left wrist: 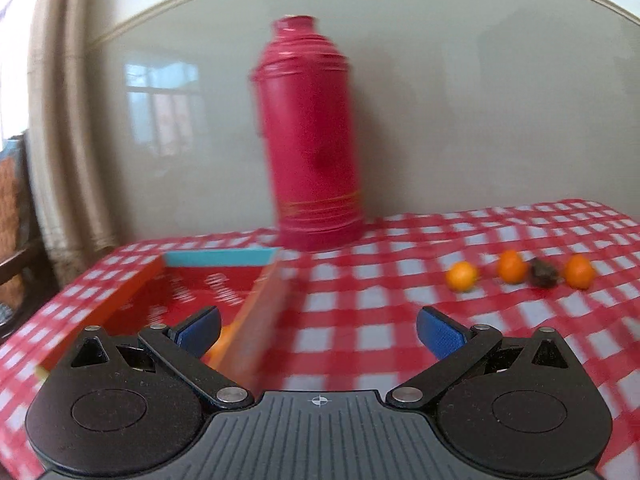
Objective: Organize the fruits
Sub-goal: 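Move the left gripper from the box back toward a small orange, then close the left gripper on the small orange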
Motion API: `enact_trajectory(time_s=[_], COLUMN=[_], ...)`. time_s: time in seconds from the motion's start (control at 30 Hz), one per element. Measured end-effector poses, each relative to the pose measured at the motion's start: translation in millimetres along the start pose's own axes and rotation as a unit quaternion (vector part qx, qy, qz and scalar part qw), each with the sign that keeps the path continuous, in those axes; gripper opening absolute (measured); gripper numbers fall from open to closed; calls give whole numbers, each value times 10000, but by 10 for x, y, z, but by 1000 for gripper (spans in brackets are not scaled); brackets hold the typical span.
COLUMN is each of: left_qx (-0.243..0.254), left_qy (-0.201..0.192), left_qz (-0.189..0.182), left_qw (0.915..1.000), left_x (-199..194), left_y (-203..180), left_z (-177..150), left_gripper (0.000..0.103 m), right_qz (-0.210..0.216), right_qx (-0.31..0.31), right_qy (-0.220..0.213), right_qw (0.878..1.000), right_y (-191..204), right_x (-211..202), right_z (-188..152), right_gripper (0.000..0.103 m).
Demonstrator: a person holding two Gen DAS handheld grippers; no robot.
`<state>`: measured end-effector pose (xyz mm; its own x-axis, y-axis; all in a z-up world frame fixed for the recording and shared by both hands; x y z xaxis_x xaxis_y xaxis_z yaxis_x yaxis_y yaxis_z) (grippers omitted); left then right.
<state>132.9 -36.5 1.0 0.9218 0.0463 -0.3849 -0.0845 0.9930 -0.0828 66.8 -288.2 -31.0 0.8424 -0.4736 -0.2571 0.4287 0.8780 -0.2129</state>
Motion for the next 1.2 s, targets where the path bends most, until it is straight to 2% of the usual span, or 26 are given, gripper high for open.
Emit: enact_trajectory(time_s=[0.13, 0.4, 0.67, 0.9, 1.07, 1.13, 1.2], left_qx=[155, 373, 498, 435, 485, 507, 540], left_qy=[244, 805, 911, 923, 948, 969, 1004], left_qz=[-283, -439, -379, -265, -334, -375, -428], left_qw=[9992, 9951, 9939, 9944, 9937, 9933, 9926], left_x=[213, 605, 949, 1206, 1338, 1371, 1403], left_y=[-333, -746, -982, -1014, -1015, -1025, -1040], left_z=[80, 69, 94, 115, 74, 52, 33], left_gripper=[103, 103, 103, 103, 102, 100, 94], right_qz=[-38, -135, -73, 49, 85, 111, 142], right_qx=[86, 202, 310, 276, 280, 266, 265], right_qy=[44, 113, 249, 252, 237, 248, 265], right_qw=[9999, 9996, 9992, 9993, 9993, 9993, 9992], right_y=[-86, -228, -293, -253, -229, -222, -214], right_x=[26, 55, 115, 138, 137, 144, 151], right_z=[-14, -48, -73, -64, -53, -48, -47], right_gripper=[97, 97, 97, 97, 97, 97, 97])
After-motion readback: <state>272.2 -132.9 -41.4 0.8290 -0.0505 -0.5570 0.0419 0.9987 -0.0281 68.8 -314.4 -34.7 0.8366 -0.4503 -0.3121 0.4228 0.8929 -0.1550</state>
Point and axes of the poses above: each gripper's, at about its wrist camera, not at the fingertips, and x roughly the way its jaws point, y to its left, z to its top, the point moved 2 cm from there along x, roughly the way its jaws point, and after that the axes turned 14 degrees about -x, right-handed, at the moved point
